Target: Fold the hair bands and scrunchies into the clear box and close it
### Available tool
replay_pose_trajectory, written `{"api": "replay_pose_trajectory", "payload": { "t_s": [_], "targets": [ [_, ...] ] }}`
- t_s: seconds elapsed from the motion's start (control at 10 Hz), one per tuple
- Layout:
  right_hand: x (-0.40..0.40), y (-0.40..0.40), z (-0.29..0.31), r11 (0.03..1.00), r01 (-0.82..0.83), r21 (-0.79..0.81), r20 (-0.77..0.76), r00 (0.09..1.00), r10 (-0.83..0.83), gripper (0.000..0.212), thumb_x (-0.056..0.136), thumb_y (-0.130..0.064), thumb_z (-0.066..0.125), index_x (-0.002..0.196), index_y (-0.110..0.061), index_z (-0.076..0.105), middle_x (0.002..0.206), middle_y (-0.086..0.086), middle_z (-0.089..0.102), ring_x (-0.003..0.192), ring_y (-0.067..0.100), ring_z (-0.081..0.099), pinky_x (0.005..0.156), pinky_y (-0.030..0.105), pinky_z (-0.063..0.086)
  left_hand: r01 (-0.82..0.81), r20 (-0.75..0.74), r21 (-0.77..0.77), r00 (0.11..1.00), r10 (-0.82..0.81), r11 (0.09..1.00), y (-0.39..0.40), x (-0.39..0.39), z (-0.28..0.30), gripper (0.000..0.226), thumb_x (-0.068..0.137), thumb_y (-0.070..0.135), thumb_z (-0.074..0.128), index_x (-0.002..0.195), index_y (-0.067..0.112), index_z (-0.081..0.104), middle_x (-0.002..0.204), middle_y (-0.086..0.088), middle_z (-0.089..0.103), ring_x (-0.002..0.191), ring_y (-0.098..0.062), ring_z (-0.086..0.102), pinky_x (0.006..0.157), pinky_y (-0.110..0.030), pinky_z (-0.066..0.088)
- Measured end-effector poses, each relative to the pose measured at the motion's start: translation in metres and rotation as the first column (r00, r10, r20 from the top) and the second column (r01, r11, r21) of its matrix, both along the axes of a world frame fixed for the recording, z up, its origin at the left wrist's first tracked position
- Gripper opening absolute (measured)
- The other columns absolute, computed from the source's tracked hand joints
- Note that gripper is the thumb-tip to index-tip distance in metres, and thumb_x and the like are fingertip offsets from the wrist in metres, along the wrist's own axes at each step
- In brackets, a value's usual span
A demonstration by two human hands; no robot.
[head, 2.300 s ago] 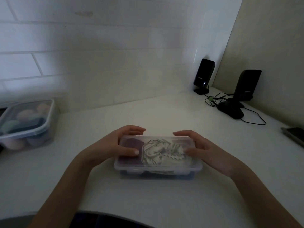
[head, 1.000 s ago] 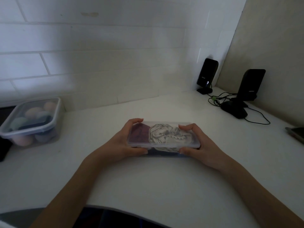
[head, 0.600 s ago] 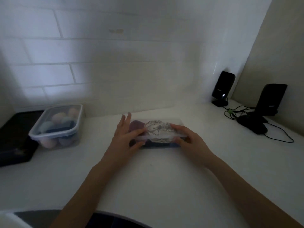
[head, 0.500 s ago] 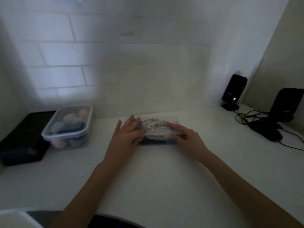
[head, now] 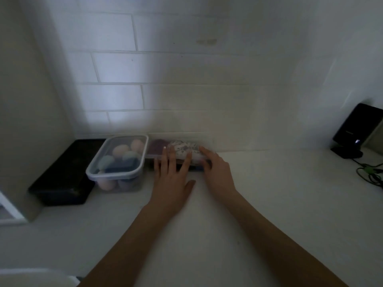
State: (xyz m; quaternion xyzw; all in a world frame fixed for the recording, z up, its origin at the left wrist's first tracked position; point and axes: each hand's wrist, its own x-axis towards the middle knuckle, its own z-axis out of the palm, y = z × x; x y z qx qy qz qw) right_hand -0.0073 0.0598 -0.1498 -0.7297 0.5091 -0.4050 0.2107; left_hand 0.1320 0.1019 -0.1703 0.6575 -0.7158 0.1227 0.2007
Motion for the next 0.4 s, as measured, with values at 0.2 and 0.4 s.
{"api": "replay_pose_trajectory", "payload": {
  "t_s": [0.2,0.4],
  "targets": [
    [0.000,-0.012,-0.008,1.000,-0.012,-0.018,0.020,1.000,0.012,0.045,0.096,-0.006,0.045,0.137,-0.022,0.047,0.138,0.016,0.052,0.121,0.030,0.053,0.092,0.018,0.035,-0.041,0.046,0.018,0.998,0.040,0.999,-0.004,-0.004,-0.002,0.084,0.072,0.044,0.066,0.143,0.016,0.031,0.147,-0.031,0.027,0.137,-0.050,0.021,0.101,-0.062,0.030],
    [-0.023,-0.011,0.015,1.000,-0.005,-0.005,0.251,0.968,0.006,0.064,0.095,-0.002,0.044,0.150,-0.025,0.018,0.152,-0.001,0.033,0.137,0.023,0.036,0.095,0.013,0.027,0.308,-0.376,0.030,0.885,-0.274,0.951,0.019,-0.001,0.030,0.070,0.093,0.014,0.048,0.145,0.032,0.005,0.155,-0.003,-0.015,0.142,-0.024,-0.022,0.118,-0.044,0.007]
  ]
}}
